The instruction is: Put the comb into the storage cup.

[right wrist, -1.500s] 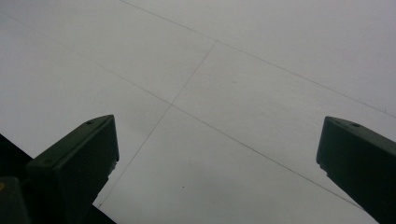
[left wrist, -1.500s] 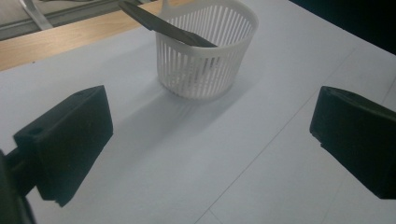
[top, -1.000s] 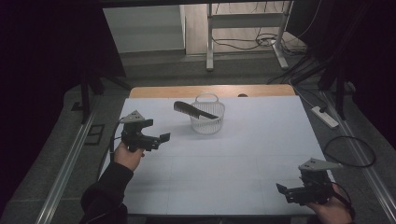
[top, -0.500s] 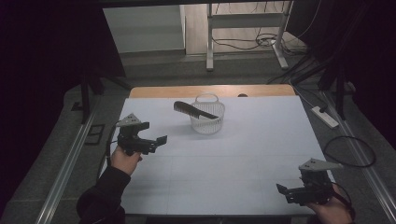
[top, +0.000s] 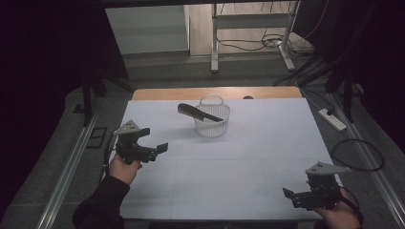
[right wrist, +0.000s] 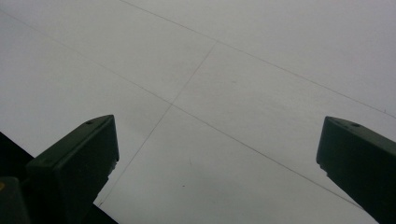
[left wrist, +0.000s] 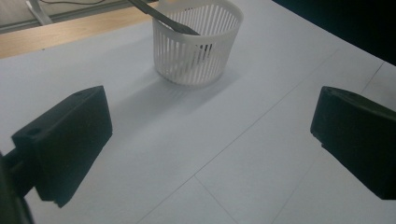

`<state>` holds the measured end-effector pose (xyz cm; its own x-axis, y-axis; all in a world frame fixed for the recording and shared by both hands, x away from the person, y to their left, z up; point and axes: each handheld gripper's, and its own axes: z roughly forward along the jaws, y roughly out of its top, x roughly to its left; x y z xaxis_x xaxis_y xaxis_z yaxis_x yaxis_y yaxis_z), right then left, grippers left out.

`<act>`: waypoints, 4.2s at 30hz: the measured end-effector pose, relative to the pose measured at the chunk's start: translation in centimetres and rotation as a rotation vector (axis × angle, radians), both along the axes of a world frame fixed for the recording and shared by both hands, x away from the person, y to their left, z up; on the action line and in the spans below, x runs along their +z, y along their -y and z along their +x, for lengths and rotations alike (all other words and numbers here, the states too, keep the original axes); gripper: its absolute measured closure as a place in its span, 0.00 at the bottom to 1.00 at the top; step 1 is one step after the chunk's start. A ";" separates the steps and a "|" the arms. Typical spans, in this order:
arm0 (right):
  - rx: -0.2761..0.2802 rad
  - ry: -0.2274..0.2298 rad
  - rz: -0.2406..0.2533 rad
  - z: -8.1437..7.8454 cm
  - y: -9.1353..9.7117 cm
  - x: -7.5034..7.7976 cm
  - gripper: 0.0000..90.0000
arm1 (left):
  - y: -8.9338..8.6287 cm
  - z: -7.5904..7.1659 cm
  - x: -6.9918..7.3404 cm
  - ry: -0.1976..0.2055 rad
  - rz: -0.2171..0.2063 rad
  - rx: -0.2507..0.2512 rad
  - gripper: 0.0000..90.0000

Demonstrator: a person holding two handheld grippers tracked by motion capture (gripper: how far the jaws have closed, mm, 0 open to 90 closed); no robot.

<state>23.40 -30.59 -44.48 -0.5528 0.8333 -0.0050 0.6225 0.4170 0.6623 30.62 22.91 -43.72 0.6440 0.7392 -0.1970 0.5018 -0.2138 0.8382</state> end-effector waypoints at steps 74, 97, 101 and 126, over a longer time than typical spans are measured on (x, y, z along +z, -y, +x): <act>-0.009 0.002 -0.006 0.0 0.0 0.0 0.00 | -2.5 -7.3 -0.7 -0.027 0.028 0.066 0.00; -0.013 0.002 -0.008 0.0 0.0 0.0 0.00 | -4.6 -9.7 -1.0 -0.035 0.030 0.124 0.00; -0.014 0.002 -0.008 0.0 -0.1 0.0 0.00 | -4.9 -10.0 -1.1 -0.036 0.036 0.137 0.00; -0.017 0.002 -0.013 0.0 -0.1 0.0 0.00 | -6.2 -12.1 -1.8 -0.079 0.117 0.219 0.00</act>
